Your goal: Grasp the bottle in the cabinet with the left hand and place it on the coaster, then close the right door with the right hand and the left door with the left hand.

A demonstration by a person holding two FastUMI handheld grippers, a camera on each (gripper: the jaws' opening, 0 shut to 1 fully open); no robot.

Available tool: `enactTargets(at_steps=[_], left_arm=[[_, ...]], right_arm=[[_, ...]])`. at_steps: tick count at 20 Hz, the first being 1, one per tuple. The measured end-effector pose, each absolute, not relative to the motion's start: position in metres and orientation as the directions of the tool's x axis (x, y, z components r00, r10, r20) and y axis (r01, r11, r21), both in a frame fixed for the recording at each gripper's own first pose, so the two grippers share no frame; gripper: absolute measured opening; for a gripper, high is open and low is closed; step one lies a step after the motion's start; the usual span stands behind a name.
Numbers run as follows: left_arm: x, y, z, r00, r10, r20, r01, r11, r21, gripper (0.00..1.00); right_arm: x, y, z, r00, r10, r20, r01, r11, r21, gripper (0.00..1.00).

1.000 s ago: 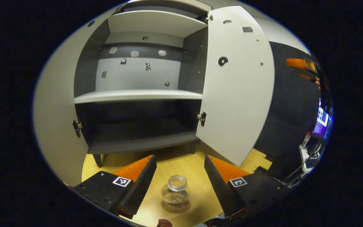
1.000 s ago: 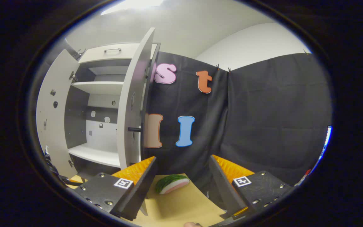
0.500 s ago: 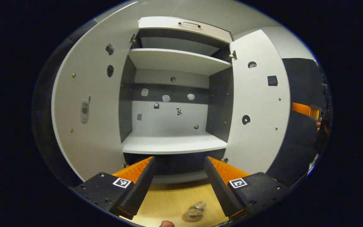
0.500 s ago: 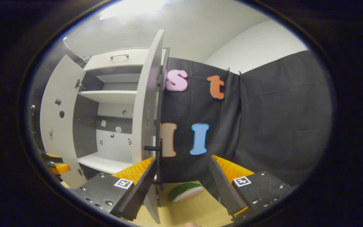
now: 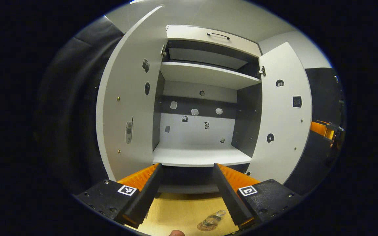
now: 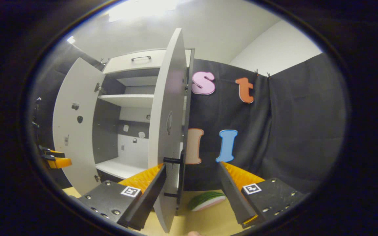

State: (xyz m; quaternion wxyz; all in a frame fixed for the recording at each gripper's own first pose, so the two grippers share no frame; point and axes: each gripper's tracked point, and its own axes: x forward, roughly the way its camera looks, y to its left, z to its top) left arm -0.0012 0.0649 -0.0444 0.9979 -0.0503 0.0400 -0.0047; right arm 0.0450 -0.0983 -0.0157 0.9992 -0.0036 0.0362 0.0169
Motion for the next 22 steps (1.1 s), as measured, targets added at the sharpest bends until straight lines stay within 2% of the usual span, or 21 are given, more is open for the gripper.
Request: enactTargets(at_steps=[3, 4, 5, 10, 11, 12, 15, 19, 20, 22], left_arm=[[0.000, 0.064, -0.049, 0.996, -0.014, -0.086, 0.004, 0.993, -0.119, 0.97], [0.001, 0.065, -0.048, 0.997, -0.012, -0.078, 0.002, 0.993, -0.121, 0.97], [0.000, 0.066, -0.048, 0.997, -0.008, -0.072, -0.001, 0.993, -0.118, 0.97], [-0.012, 0.081, -0.058, 0.996, 0.031, -0.086, -0.041, 0.992, -0.122, 0.97], [-0.014, 0.085, -0.060, 0.995, 0.042, -0.089, -0.053, 0.991, -0.126, 0.94], [-0.014, 0.088, -0.061, 0.994, 0.053, -0.093, -0.065, 0.990, -0.128, 0.96], [-0.021, 0.101, -0.062, 0.992, 0.089, -0.093, -0.101, 0.987, -0.126, 0.97], [-0.026, 0.112, -0.062, 0.987, 0.129, -0.092, -0.140, 0.983, -0.119, 0.97], [-0.029, 0.117, -0.062, 0.986, 0.140, -0.089, -0.150, 0.982, -0.118, 0.97], [-0.033, 0.123, -0.062, 0.983, 0.161, -0.085, -0.170, 0.978, -0.120, 0.97]], right_arm=[[0.056, -0.071, -0.009, 0.989, 0.132, -0.069, -0.133, 0.991, -0.005, 0.98], [0.060, -0.058, -0.011, 0.984, 0.164, -0.069, -0.164, 0.986, 0.007, 0.93], [0.064, -0.029, -0.020, 0.980, 0.185, -0.078, -0.184, 0.983, 0.020, 0.98], [0.088, 0.012, -0.027, 0.955, 0.284, -0.084, -0.277, 0.958, 0.077, 0.98], [0.092, 0.022, -0.028, 0.949, 0.303, -0.087, -0.296, 0.952, 0.077, 0.98], [0.098, 0.028, -0.031, 0.946, 0.310, -0.094, -0.304, 0.950, 0.069, 0.97], [0.117, 0.044, -0.038, 0.943, 0.314, -0.113, -0.311, 0.949, 0.043, 0.98], [0.123, 0.050, -0.046, 0.935, 0.329, -0.129, -0.318, 0.943, 0.098, 1.00], [0.126, 0.052, -0.047, 0.935, 0.329, -0.134, -0.316, 0.942, 0.114, 0.97], [0.131, 0.055, -0.048, 0.935, 0.328, -0.136, -0.312, 0.941, 0.130, 1.00]])
